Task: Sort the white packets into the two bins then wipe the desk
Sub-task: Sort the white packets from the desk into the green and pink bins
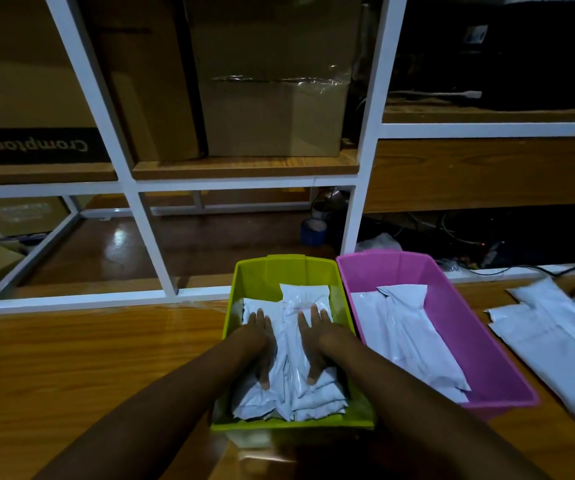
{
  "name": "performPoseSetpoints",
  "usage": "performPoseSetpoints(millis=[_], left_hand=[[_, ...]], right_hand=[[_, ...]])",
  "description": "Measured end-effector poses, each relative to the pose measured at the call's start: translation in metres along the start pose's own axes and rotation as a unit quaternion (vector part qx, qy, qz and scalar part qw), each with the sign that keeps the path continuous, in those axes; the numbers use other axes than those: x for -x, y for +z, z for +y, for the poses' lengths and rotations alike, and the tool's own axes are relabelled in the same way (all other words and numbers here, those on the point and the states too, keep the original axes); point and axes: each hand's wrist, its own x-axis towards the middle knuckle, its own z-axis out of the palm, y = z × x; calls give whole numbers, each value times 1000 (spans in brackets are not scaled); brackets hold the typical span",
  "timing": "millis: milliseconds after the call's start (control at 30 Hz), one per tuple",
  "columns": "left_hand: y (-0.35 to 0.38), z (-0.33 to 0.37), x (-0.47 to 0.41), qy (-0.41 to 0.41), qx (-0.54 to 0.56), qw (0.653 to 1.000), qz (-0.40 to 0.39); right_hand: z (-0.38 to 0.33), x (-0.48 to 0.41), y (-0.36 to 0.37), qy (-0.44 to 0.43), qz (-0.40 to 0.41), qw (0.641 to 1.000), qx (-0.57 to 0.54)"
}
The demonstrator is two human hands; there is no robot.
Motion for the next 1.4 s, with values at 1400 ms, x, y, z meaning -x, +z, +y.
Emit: performPoseSetpoints(millis=[1400], left_hand=[[92,309,287,278,339,775,455]], right_hand=[[148,412,187,64,537,747,-387]])
